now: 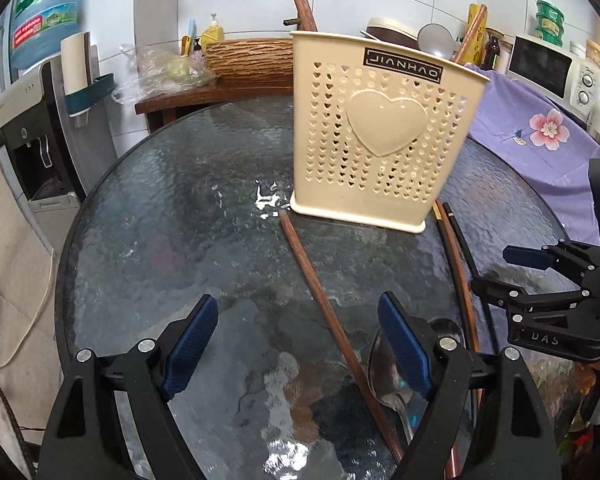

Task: Organize utensils
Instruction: 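Withdraw both tools from the caddy toward the remaining utensils on the table, then move the left tool over the metal spoons while the right tool approaches a black chopstick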

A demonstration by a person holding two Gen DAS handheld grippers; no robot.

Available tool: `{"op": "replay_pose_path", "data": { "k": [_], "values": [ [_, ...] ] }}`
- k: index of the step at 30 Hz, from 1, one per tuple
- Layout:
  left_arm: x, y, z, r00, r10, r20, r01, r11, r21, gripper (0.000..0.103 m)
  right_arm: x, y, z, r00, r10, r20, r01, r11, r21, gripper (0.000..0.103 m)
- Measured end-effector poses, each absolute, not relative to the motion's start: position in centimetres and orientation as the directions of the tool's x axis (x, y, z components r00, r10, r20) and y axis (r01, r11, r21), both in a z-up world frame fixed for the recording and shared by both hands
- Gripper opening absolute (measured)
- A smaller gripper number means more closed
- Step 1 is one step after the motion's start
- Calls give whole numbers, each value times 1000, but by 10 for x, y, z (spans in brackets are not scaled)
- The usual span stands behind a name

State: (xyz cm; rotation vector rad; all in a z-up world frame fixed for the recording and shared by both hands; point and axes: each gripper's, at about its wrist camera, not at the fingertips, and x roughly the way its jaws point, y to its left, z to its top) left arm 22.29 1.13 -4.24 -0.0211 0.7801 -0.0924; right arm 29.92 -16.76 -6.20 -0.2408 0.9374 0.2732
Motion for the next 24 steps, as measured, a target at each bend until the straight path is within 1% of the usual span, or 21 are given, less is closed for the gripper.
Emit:
{"op": "replay_pose_path", "data": {
  "k": [3, 5, 9, 11, 15, 18, 21, 24],
  "values": [
    [218, 11, -44, 703, -95, -705, 87, 995, -47, 77, 297, -185, -62, 548, 154, -822, -317, 948, -34, 60],
    [216, 9, -46, 700, -100, -707, 97, 994, -44, 72, 297, -192, -61, 539, 171, -825, -306, 952, -3, 59],
    [206, 0, -48, 686, -134, -715, 154, 987, -37, 64, 296, -196, -62, 549, 151, -822, -302, 953, -26, 59],
    [200, -5, -49, 678, -146, -720, 181, 983, -29, 60, 296, -197, -61, 545, 157, -824, -299, 954, -16, 55],
    [191, -14, -50, 667, -160, -728, 224, 975, -10, 58, 295, -197, -62, 548, 156, -822, -295, 955, -16, 54],
    [185, -21, -48, 668, -176, -723, 241, 971, -14, 55, 295, -198, -62, 550, 156, -820, -291, 957, -13, 54],
    [179, -32, -45, 669, -200, -716, 274, 962, -13, 54, 296, -201, -62, 550, 159, -820, -286, 958, -6, 54],
    [176, -45, -47, 667, -203, -717, 306, 952, 15, 54, 295, -201, -62, 552, 156, -819, -286, 958, -10, 54]
  ]
}}
